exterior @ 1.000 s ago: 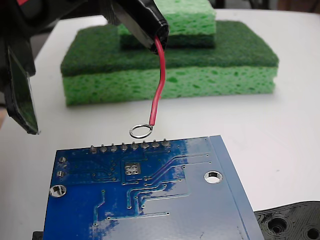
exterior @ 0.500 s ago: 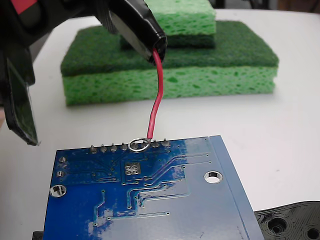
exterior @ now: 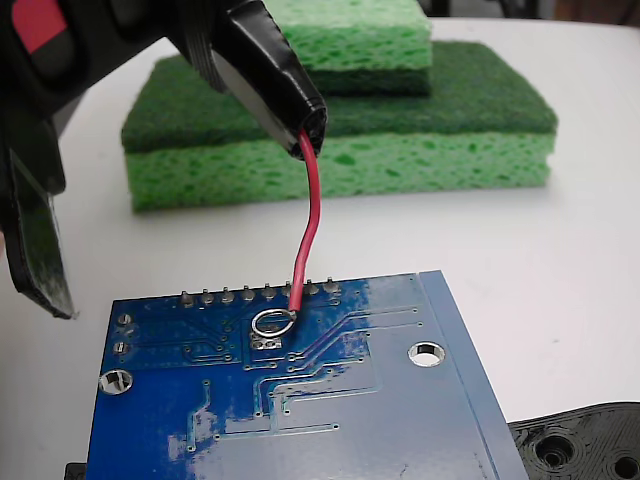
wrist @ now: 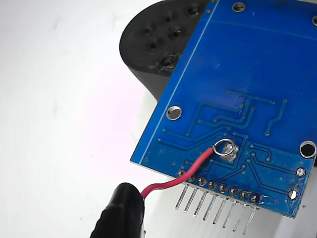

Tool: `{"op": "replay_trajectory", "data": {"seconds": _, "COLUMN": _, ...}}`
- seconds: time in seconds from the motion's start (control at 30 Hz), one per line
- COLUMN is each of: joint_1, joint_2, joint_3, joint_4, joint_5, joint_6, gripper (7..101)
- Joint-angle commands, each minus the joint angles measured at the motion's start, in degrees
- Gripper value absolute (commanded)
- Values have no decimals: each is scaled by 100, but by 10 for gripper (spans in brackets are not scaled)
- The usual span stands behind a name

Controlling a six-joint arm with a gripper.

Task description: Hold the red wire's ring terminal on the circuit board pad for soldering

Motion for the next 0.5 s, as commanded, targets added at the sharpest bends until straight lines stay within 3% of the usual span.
{"op": "replay_trajectory", "data": {"seconds": 0.03, "joint_1": 9, "joint_2": 9, "joint_3": -53, "joint_4": 9, "joint_5": -141, "joint_6": -26, "gripper": 1003}}
{"op": "replay_trajectory", "data": {"seconds": 0.5, "joint_1": 18, "joint_2": -18, "joint_3": -62, "joint_4": 9, "joint_5": -141, "joint_6": -53, "gripper": 1003}}
